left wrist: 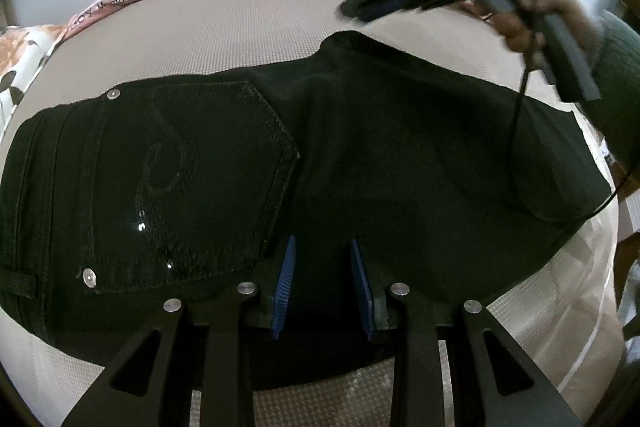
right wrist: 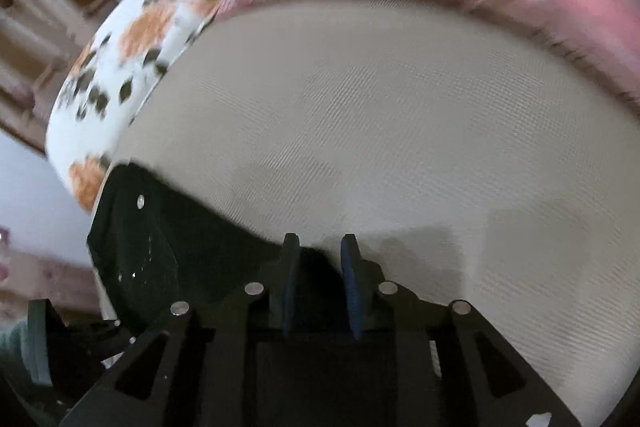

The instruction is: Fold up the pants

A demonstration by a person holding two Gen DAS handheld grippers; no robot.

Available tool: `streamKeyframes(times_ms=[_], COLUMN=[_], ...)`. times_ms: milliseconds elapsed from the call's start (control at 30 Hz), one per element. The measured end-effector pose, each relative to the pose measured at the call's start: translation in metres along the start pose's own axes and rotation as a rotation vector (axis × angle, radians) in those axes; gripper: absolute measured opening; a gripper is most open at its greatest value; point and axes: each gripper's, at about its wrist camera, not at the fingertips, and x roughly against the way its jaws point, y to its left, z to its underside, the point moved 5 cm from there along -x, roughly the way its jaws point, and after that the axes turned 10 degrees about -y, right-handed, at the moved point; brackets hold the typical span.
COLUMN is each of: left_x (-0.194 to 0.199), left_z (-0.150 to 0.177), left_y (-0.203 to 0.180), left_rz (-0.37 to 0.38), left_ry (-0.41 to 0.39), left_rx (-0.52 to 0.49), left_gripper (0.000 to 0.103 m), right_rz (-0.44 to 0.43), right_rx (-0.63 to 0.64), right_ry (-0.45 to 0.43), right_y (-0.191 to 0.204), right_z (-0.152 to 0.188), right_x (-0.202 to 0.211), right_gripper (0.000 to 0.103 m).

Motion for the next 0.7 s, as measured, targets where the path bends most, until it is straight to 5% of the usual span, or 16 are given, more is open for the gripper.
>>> streamKeyframes(times_ms=[133, 300, 500, 700], left_x=[0.015, -0.005, -0.056, -0.095], left_z=[-0.037, -0.082, -0.109, -0.126], left_y=[-0.004, -0.019, -0.043, -0.034], left_rz=[-0.010, 0.030, 0.101, 0.096], left_ry=[-0.104, -0.147, -0.119, -0.090], left_rx=[-0.062, -0.097, -0.116, -0.087], left_gripper=[0.030, 0.031, 0.031, 0.030], right_rz=[0.117, 0.270, 0.374, 0.484], right_rx=[-0.026, -0.093, -0.204, -0.188], right_ry=[-0.059, -0.039, 0.020, -0.014], right_y=[-0.021, -0.057, -0.090, -0.112], right_z=[0.008, 0.060, 0.125, 0.138], right_x=[0.060, 0.112, 0.120, 0.112], right_gripper=[0.023, 0.024, 0.024, 0.024])
